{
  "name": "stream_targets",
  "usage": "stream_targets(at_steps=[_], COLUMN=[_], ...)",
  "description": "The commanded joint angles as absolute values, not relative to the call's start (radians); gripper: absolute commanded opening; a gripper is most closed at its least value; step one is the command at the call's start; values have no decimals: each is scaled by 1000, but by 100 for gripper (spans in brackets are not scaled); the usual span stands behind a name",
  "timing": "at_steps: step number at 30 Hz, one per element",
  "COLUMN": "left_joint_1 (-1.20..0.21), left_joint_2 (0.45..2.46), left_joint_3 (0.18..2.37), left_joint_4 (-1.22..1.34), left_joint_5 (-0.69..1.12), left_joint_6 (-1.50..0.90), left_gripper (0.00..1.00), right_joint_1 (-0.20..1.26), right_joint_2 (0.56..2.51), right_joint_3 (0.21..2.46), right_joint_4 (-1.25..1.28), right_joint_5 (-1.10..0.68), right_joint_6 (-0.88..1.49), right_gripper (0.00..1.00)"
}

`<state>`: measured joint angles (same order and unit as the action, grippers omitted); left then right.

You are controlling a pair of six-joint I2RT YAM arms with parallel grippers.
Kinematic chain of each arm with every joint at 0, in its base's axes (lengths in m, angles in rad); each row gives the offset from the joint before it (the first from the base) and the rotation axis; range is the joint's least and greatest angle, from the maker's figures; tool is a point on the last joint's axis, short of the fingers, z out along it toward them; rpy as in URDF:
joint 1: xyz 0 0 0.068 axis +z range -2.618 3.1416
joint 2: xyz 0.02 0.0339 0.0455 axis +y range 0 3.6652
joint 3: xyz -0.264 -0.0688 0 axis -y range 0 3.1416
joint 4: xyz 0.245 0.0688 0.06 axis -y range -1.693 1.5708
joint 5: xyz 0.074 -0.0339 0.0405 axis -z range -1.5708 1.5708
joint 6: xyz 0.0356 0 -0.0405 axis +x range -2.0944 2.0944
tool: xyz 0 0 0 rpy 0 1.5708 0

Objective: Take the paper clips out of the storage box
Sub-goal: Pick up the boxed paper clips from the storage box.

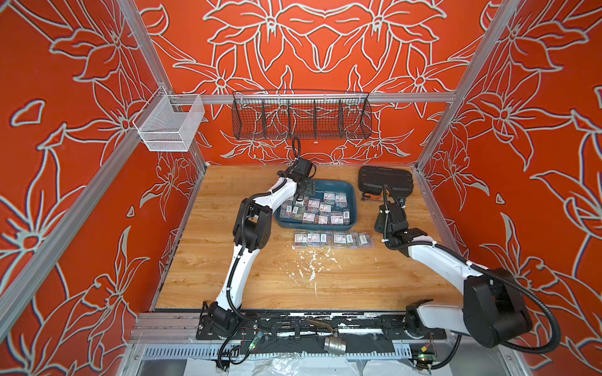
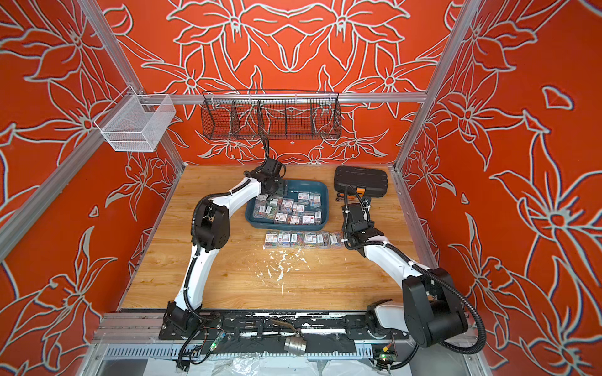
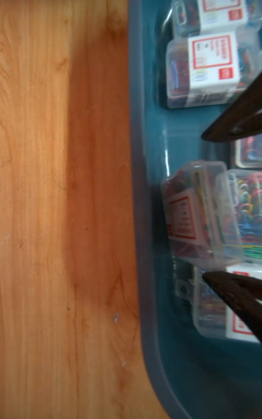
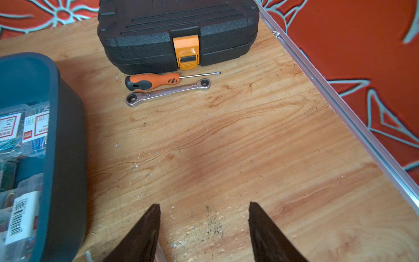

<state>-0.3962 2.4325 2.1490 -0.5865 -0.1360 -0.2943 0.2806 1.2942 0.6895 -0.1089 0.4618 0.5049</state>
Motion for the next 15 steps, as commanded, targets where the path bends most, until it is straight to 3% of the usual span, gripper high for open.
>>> stream_targets(at_steps=[1,7,15], left_joint_1=[-397,-397,-398], left_joint_2=[2482,2508,2459], left_joint_3=[2210,2221,2215], left_joint_4=[-658,-637,-641], left_joint_5=[-172,-167,-128], left_joint_6=[-280,-274,-256], left_gripper=[87,84,69], right_joint_1=[276,278,277], right_joint_2=[1302,1306,1318], right_joint_3=[709,713,721], right_joint_4=[-121,-124,-129], right_joint_5=[459,456,454], right_joint_6=[505,503,501], right_gripper=[64,64,64])
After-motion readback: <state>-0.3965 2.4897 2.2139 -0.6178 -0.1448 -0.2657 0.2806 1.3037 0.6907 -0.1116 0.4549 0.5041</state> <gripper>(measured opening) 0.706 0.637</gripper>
